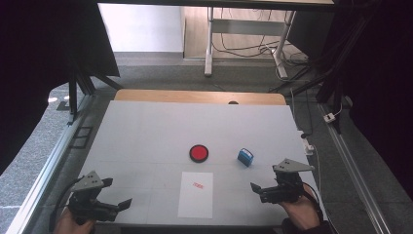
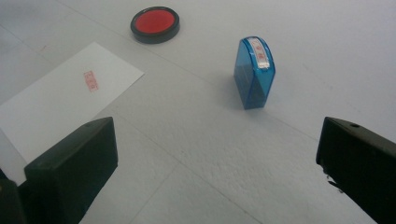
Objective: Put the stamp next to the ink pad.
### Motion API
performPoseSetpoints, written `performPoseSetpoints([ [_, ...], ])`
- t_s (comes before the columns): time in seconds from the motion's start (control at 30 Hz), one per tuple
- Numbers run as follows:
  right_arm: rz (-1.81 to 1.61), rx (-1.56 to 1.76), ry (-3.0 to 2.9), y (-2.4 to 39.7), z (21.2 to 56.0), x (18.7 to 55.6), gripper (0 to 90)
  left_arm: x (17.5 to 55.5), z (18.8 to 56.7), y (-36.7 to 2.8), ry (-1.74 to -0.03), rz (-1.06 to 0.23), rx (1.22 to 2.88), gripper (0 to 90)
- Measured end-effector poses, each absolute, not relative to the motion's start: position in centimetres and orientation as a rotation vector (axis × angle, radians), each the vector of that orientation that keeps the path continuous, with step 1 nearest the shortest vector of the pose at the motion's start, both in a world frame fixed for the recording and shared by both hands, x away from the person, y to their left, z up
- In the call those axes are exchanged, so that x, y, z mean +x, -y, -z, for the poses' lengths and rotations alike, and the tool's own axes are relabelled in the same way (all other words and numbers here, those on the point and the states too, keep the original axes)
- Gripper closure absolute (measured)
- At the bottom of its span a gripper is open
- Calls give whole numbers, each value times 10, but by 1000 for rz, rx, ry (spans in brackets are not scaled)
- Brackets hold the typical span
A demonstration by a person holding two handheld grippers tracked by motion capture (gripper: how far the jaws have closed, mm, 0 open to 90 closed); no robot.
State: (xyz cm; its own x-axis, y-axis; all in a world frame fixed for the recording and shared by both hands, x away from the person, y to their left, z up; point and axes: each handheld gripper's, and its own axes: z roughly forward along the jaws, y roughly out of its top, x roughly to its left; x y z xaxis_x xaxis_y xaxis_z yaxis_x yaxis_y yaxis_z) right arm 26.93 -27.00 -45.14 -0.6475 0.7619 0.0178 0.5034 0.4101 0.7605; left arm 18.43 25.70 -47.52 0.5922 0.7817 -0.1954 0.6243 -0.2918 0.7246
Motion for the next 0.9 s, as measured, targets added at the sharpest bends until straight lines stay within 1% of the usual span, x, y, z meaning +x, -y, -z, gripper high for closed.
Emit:
performPoseSetpoints([
  [0.5, -1065, 1174, -2304, 292, 454, 256, 0, 184, 475, -258, -1120, -248, 2017, 0],
  [0.9, -1011, 1199, -2331, 295, 456, 249, 0, 184, 476, -258, -1125, -249, 2020, 0],
])
